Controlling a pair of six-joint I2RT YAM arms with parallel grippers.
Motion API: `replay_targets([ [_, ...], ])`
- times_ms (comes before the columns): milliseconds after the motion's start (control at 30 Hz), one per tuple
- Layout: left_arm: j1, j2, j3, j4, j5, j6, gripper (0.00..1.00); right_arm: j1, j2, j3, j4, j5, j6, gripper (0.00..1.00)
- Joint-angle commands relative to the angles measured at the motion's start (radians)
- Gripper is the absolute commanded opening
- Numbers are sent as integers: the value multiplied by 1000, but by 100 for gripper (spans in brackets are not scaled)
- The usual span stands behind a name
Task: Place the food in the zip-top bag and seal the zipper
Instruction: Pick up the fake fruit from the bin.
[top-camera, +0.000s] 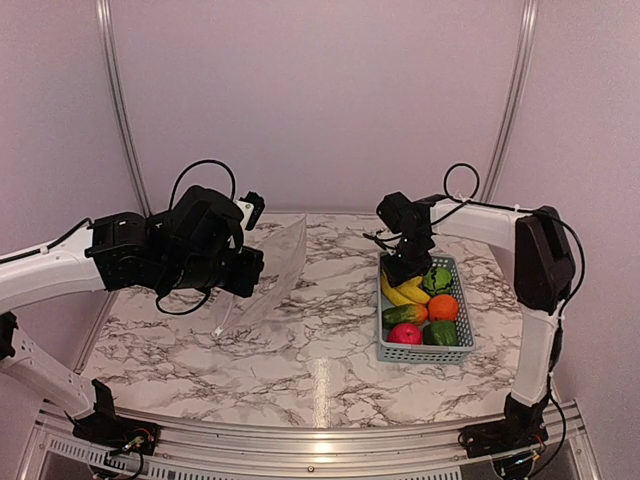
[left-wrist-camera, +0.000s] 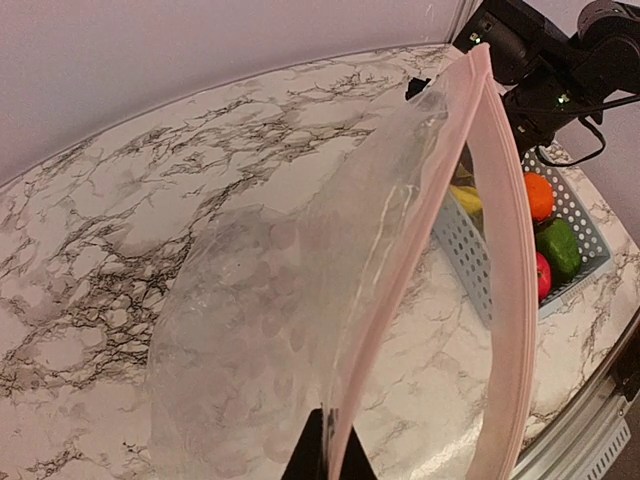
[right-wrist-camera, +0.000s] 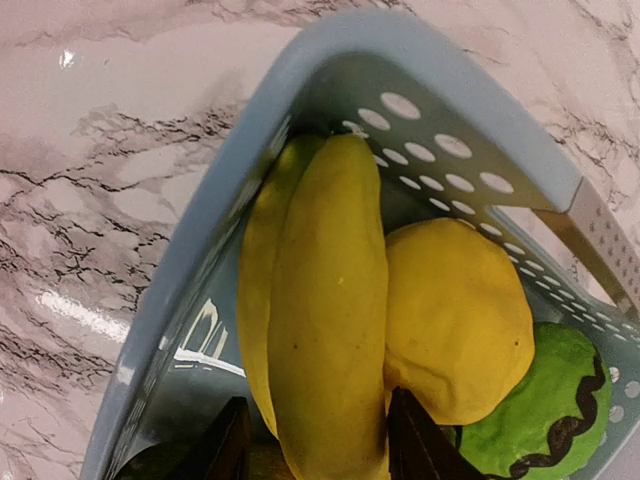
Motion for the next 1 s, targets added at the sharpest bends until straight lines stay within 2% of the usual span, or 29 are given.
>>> replay_targets([
  [0, 2, 9, 11, 8, 11, 8, 4, -16, 39, 54, 8, -7, -14, 44],
  [67, 2, 11, 11, 8, 8, 9, 4, -16, 48, 56, 9, -17, -11, 43],
  [267, 2, 25, 27, 8, 0, 19, 4, -16, 49, 56, -6, -30, 9, 33],
  [600, 8, 113, 76, 22, 6, -37, 3, -16, -176, 81, -55, -53, 97, 18],
  [700, 20, 137, 87, 48, 16, -84, 1, -16, -258, 89, -24, -122, 117, 15],
  [800, 30, 158, 98, 82, 15, -130, 0, -15, -350, 94, 52, -254, 154, 11],
  [867, 35, 171, 110, 122, 15, -151, 0, -14, -399, 90, 123, -330, 213, 2],
  [967, 42, 203, 146, 160, 5, -180, 0, -12, -464, 63, 287, -455, 336, 0],
])
